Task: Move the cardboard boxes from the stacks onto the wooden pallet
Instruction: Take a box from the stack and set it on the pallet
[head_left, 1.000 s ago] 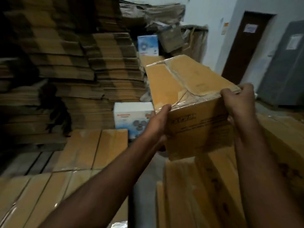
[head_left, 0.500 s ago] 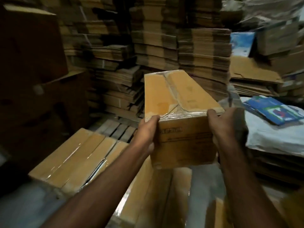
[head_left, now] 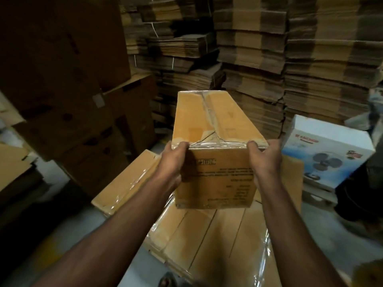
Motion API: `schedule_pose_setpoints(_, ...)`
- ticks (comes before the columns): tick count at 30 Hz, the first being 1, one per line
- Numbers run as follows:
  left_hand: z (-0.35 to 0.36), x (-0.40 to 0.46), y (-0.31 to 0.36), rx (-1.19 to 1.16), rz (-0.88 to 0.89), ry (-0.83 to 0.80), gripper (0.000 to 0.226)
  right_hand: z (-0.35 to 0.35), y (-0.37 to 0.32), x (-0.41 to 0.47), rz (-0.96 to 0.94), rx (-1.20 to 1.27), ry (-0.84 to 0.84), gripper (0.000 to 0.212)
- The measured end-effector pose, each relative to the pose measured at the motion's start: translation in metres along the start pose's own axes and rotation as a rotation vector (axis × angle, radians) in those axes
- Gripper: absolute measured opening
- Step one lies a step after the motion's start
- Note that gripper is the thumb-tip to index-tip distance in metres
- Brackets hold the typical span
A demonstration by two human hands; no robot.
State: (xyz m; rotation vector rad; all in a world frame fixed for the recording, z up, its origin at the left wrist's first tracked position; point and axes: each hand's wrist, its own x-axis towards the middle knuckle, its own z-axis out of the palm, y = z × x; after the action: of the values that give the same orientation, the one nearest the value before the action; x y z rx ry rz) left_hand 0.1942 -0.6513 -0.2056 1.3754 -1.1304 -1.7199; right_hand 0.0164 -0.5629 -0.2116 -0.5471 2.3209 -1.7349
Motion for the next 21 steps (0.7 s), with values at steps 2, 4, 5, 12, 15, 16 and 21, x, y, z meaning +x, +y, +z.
schedule_pose_setpoints(2,-0.009,0.029,0.004,0.013,-0.007,-0.012,0.026,0.029,0.002,0.007,0.007,0.005,0.016,0.028)
schedule_pose_setpoints(4,-0.019,0.061,0.007,0.04,-0.024,-0.027,0.016,0.057,0.007,0.013,0.028,0.022,0.026,0.028)
schedule_pose_setpoints(5,-0.024,0.075,0.008,0.052,-0.032,-0.037,0.014,0.07,0.01,0.016,0.039,0.033,0.036,0.028)
schedule_pose_setpoints(12,-0.053,0.168,0.023,0.137,-0.06,-0.117,0.026,0.155,0.017,0.04,0.127,0.039,0.065,0.031)
schedule_pose_setpoints(15,-0.063,0.201,0.021,0.142,-0.083,-0.105,0.028,0.182,0.023,0.043,0.137,0.022,0.089,0.035)
schedule_pose_setpoints(16,-0.065,0.208,0.021,0.143,-0.09,-0.106,0.029,0.188,0.025,0.044,0.144,0.016,0.097,0.036)
schedule_pose_setpoints(21,-0.07,0.243,0.026,0.139,-0.064,-0.165,0.027,0.216,0.034,0.046,0.171,0.003,0.14,0.038)
